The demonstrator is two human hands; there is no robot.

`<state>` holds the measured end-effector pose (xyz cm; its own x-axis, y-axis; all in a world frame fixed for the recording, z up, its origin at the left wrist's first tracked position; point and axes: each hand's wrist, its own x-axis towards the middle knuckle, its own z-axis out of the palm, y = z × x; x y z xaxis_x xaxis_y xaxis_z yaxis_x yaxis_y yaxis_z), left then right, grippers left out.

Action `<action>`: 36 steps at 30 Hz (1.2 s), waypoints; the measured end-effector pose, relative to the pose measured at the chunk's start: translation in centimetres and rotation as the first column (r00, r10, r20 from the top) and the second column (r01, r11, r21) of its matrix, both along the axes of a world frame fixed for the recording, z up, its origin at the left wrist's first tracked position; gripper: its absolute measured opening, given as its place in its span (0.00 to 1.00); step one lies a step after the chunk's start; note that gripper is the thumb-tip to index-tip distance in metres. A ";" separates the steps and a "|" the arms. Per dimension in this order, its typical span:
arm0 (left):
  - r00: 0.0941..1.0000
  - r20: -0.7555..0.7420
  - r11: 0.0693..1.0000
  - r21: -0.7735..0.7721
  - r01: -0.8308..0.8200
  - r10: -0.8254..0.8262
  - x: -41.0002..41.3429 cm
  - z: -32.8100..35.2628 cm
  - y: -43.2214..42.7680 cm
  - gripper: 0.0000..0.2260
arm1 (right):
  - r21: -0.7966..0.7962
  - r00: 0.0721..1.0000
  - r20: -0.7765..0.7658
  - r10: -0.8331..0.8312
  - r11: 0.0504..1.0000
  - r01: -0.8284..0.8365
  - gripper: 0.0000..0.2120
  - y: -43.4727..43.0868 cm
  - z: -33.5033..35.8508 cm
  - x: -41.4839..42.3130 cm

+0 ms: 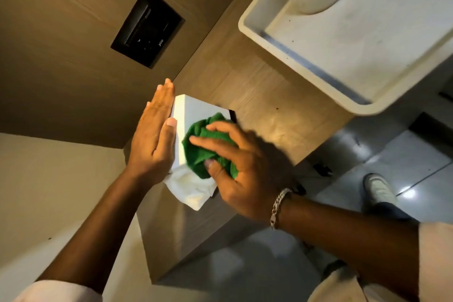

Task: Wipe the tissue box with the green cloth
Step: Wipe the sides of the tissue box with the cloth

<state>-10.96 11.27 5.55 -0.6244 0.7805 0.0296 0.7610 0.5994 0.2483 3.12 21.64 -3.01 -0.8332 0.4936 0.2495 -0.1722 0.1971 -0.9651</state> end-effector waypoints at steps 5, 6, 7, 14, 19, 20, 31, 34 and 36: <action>1.000 -0.022 1.000 0.026 0.007 -0.006 -0.2 -0.3 -0.6 0.25 | -0.038 1.000 -0.029 -0.010 0.999 0.009 0.19 -3.3 -0.2 3.0; 1.000 -0.022 0.999 0.034 0.004 -0.003 -0.3 -0.3 -0.5 0.25 | -0.058 1.000 -0.028 -0.007 0.998 0.005 0.19 -3.7 -0.2 3.5; 1.000 -0.022 0.999 0.044 -0.004 0.005 -0.4 -0.4 -0.3 0.25 | -0.097 0.999 -0.035 0.020 0.995 -0.024 0.18 -4.0 -0.3 4.0; 0.931 0.363 0.995 0.104 -0.006 -0.032 -0.2 1.8 -0.9 0.33 | -0.418 0.974 -0.105 0.200 0.880 -0.226 0.16 -6.6 -0.7 8.5; 0.925 0.372 0.899 -0.377 0.224 -0.074 -1.6 5.3 -1.6 0.55 | -0.435 0.994 -0.052 0.097 0.894 -0.110 0.16 -3.1 0.8 9.9; 0.943 0.326 0.906 -0.376 0.195 -0.067 -1.4 5.3 -1.5 0.55 | -0.436 0.997 -0.024 0.080 0.896 -0.082 0.17 -2.2 0.9 9.8; 0.816 -0.015 0.719 -0.463 -0.518 0.578 3.2 5.8 5.0 0.51 | -0.558 0.983 0.034 0.179 0.820 -0.130 0.17 4.7 0.6 9.3; 0.658 0.214 0.624 -0.612 -0.486 0.722 3.8 7.2 6.9 0.44 | -0.574 0.977 0.035 0.211 0.804 -0.153 0.18 4.8 0.2 8.7; 0.575 0.246 0.582 -0.624 -0.522 0.780 4.4 7.9 7.6 0.39 | -0.584 0.978 0.027 0.208 0.797 -0.154 0.18 4.4 0.2 8.2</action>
<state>-6.55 18.85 13.41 -0.7848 -0.0265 -0.6192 -0.0317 0.9995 -0.0026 11.34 26.07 -2.82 -0.9262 0.3611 -0.1084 -0.0605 -0.4262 -0.9026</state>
